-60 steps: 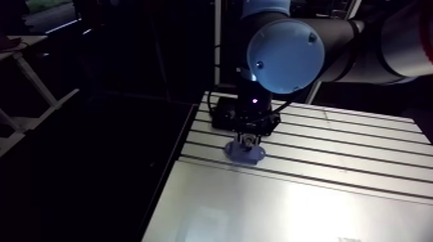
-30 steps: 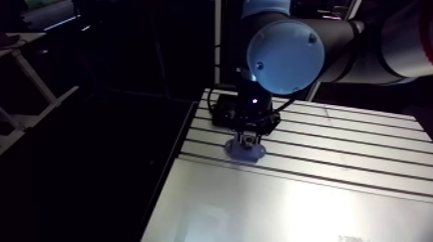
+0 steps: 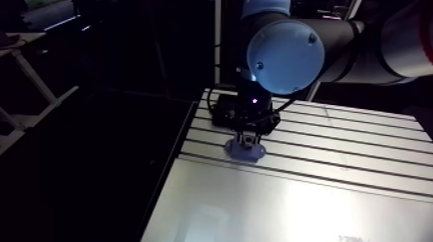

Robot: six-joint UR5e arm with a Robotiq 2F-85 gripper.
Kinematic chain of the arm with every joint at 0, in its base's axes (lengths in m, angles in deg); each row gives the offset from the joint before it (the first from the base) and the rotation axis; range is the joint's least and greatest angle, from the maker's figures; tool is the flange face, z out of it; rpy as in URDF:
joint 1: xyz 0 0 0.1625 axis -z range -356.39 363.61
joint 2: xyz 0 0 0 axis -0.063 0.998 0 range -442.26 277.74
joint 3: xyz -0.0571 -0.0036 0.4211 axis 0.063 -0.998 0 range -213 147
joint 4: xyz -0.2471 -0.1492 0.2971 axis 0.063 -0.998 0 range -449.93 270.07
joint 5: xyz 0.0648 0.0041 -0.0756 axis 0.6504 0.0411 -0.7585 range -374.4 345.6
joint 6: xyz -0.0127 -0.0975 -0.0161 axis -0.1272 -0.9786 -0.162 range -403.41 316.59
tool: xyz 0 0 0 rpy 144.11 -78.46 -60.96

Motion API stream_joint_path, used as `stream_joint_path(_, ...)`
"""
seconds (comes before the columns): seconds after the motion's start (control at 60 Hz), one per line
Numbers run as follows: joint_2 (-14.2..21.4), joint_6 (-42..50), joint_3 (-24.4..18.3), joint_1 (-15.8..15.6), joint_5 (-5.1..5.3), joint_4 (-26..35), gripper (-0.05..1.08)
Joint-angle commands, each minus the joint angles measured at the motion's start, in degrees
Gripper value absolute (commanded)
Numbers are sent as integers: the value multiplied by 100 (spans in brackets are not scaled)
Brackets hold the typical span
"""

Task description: Pick up the bearing and press it into the housing until flush.

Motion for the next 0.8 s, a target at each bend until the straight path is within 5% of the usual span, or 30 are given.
stream_joint_path(0.017, -12, -21, 0, 0, 7, 0, 73)
stream_joint_path(0.8, -38, -47, -9, -17, 41, -114, 73)
